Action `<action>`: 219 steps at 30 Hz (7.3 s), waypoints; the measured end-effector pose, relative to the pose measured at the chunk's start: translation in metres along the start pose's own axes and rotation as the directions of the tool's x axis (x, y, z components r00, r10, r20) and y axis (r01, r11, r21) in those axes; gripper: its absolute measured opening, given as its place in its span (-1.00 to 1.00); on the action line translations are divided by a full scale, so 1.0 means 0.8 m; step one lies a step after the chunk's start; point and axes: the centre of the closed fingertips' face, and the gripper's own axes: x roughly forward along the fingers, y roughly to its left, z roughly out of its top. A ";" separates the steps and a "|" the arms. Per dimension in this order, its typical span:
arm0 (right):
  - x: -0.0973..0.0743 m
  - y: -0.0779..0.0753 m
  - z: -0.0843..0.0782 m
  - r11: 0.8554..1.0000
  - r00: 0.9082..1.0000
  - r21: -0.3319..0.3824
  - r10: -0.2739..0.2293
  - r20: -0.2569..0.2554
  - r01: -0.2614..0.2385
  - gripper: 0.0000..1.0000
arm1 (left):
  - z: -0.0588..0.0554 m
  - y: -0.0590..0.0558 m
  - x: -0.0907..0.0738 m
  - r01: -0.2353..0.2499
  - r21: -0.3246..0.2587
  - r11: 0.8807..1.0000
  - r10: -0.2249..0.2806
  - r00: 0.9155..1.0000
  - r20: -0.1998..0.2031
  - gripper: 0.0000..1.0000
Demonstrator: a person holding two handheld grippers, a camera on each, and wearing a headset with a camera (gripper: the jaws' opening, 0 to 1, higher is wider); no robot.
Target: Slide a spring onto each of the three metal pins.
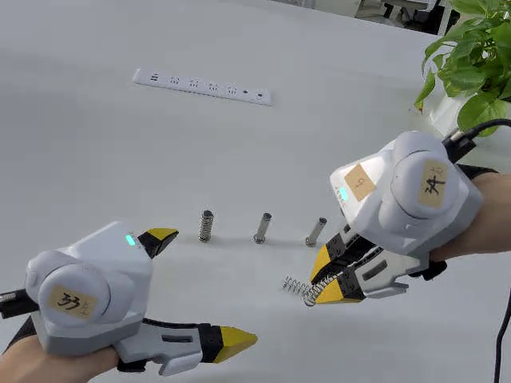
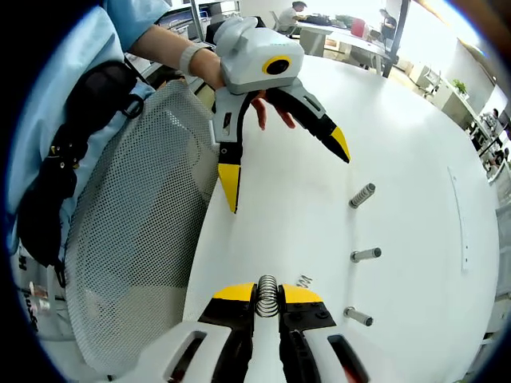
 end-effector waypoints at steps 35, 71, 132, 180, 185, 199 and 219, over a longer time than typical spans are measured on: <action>-0.018 -0.120 0.018 0.987 0.981 -0.141 -0.098 -0.165 0.075 -0.86 | -0.005 0.014 -0.018 -0.085 -0.016 0.996 0.085 0.996 -0.009 0.98; 0.008 -0.146 0.023 0.983 0.979 -0.178 -0.076 -0.190 0.042 -0.86 | -0.015 0.008 -0.013 -0.068 -0.042 0.997 0.067 0.997 -0.028 0.98; 0.079 -0.148 0.000 0.978 0.964 -0.208 -0.058 -0.260 0.002 -0.84 | -0.029 0.004 -0.011 -0.056 -0.075 0.996 0.053 0.997 -0.051 0.93; 0.053 -0.138 0.017 0.986 0.980 0.033 -0.168 0.108 0.165 0.99 | -0.018 0.011 -0.017 -0.050 -0.046 0.998 0.048 0.998 -0.047 0.94; 0.043 -0.131 0.013 0.981 0.971 0.080 -0.189 0.148 0.178 0.99 | -0.014 0.012 -0.017 -0.049 -0.033 0.998 0.048 0.998 -0.042 0.97; 0.014 -0.110 -0.005 0.939 0.913 0.258 -0.298 0.280 0.228 0.99 | -0.004 0.012 -0.015 -0.026 0.008 1.000 0.026 0.999 -0.046 0.97; -0.010 -0.062 -0.063 0.841 0.848 0.481 -0.428 0.312 0.248 0.99 | 0.000 0.003 -0.009 0.026 0.042 0.999 -0.024 0.998 -0.063 0.98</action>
